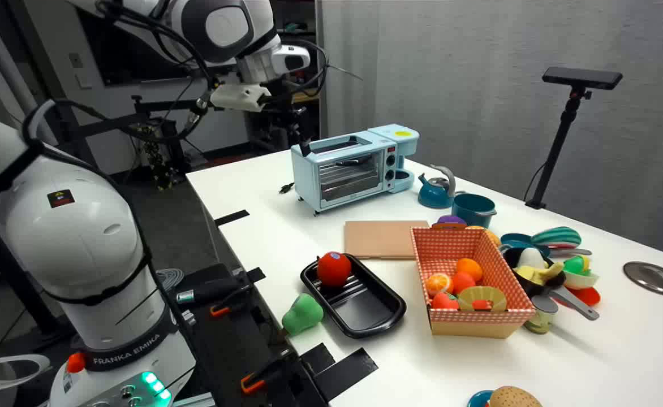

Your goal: Put the orange plush toy in the box

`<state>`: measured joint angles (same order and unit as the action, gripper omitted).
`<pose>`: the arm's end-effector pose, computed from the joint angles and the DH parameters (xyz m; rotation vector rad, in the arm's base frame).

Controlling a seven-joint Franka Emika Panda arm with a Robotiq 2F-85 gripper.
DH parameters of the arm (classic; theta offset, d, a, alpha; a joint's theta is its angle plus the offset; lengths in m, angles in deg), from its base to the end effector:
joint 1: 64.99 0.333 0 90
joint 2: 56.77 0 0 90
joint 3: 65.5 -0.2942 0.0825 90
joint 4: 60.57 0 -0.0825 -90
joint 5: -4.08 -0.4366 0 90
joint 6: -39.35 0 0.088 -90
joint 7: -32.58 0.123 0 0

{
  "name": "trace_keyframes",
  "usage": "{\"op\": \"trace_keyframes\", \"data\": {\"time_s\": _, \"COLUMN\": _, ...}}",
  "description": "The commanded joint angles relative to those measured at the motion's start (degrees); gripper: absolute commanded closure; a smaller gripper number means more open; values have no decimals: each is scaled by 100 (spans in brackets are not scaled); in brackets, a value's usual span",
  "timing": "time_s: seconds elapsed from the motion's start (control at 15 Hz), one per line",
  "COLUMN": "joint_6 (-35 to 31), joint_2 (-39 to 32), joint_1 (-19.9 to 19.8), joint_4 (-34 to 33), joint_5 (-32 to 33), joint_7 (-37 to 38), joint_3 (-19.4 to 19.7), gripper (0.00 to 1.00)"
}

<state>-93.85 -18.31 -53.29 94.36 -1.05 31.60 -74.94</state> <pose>0.4027 0.1494 0.3981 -3.0536 -0.4828 -0.4486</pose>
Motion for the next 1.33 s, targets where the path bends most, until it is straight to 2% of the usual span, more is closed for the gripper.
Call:
{"op": "trace_keyframes", "data": {"time_s": 0.0, "joint_6": 17, "joint_2": -11, "joint_1": 40, "joint_4": -12, "joint_5": 38, "joint_7": 29, "joint_3": 40, "gripper": 0}}
{"op": "trace_keyframes", "data": {"time_s": 1.27, "joint_6": 17, "joint_2": -12, "joint_1": 40, "joint_4": -13, "joint_5": 38, "joint_7": 28, "joint_3": 40, "gripper": 0}}
